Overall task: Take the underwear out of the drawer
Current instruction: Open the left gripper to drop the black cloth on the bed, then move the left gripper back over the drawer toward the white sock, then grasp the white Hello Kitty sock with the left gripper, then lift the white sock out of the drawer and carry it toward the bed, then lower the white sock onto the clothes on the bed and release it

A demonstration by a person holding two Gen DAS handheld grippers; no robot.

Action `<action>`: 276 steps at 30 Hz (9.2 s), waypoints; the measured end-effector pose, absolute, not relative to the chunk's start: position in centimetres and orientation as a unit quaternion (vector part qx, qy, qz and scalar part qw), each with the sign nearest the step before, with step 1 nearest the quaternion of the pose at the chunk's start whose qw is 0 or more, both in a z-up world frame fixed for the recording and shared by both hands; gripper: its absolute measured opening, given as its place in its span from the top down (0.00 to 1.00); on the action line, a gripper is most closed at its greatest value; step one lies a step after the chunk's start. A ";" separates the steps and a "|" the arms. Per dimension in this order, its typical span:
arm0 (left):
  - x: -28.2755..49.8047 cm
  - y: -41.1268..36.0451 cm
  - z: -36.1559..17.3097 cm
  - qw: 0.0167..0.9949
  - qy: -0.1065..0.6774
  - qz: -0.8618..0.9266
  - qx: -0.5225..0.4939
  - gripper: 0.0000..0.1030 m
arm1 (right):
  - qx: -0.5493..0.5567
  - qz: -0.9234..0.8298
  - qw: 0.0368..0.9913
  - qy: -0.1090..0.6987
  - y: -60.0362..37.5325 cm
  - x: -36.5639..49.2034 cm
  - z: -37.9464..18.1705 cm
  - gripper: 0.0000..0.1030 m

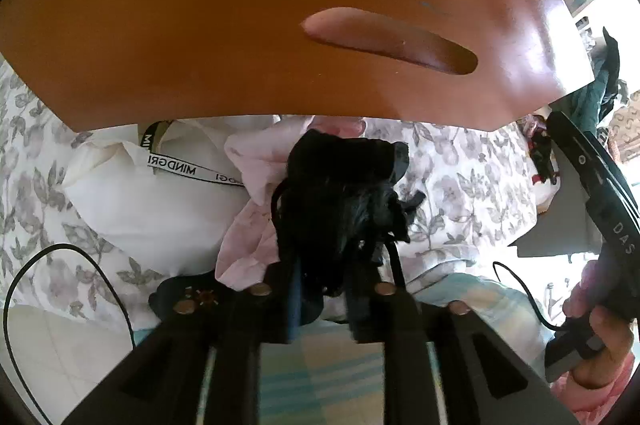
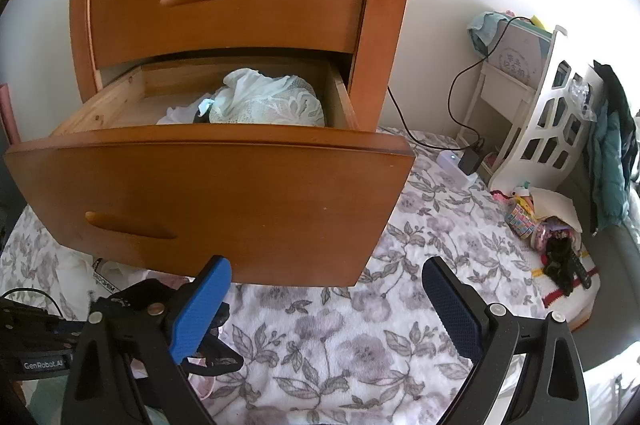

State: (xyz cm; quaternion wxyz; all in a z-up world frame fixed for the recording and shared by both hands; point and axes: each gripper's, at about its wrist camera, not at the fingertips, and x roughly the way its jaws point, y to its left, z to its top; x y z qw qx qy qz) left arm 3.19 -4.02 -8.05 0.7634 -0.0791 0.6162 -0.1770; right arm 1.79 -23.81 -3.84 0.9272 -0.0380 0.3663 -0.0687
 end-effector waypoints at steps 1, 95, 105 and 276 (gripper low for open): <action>3.7 -4.1 -8.1 0.763 0.617 -0.174 -0.078 0.59 | -0.038 -0.069 0.927 0.366 -23.8 1.8 -3.9 0.05; 26.5 -9.4 -2.2 0.707 0.692 -0.105 0.099 0.15 | -0.008 -0.049 0.913 0.405 -25.0 3.5 -5.4 0.04; 27.3 -11.2 -3.9 0.689 0.704 -0.099 0.141 0.15 | -0.003 -0.048 0.910 0.412 -25.2 3.7 -5.7 0.04; 4.7 -4.5 -8.2 0.773 0.616 -0.143 -0.050 0.79 | -0.054 -0.046 0.932 0.356 -22.7 1.5 -3.7 0.00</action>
